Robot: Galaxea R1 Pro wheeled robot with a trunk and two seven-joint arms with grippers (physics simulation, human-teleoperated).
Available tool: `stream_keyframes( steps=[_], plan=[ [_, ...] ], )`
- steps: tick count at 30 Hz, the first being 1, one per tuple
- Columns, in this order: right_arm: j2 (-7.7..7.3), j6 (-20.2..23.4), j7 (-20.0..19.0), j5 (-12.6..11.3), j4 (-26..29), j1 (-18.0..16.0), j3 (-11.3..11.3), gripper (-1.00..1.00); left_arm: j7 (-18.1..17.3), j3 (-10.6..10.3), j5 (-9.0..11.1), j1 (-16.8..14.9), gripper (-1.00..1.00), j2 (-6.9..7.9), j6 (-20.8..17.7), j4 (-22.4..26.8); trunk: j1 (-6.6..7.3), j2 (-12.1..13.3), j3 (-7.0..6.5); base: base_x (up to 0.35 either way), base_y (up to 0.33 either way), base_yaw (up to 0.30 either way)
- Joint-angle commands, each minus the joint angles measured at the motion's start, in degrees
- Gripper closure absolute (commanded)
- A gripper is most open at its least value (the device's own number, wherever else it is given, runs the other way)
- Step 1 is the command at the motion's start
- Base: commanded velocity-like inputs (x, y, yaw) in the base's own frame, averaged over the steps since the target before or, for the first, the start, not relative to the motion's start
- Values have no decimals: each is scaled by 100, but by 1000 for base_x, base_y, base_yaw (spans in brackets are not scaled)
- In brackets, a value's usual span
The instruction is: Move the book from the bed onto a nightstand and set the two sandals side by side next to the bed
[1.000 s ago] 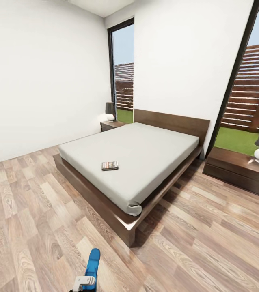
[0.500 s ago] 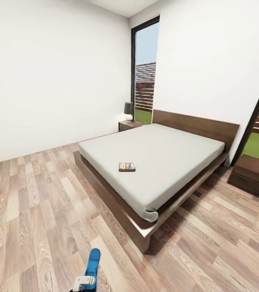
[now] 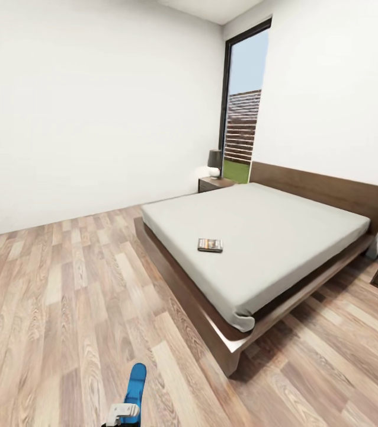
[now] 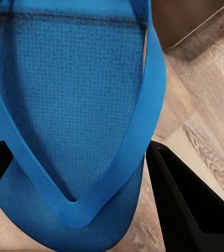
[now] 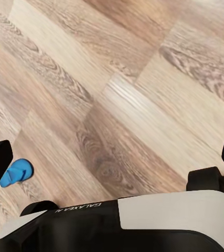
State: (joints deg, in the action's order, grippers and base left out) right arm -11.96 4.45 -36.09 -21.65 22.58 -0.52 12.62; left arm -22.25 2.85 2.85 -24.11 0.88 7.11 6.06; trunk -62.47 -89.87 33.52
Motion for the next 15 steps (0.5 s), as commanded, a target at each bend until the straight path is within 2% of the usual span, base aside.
stream_keyframes(
  steps=[1,15],
  plan=[
    [1,47,-30,-50,1,-1,21,-100,-42,32,23,-6,100,0,0,-9,0,-3,6,0,0,293],
    [1,46,-30,-50,1,-1,21,-100,-42,32,23,-6,100,0,-1,-9,0,-3,6,0,0,293]
  ],
)
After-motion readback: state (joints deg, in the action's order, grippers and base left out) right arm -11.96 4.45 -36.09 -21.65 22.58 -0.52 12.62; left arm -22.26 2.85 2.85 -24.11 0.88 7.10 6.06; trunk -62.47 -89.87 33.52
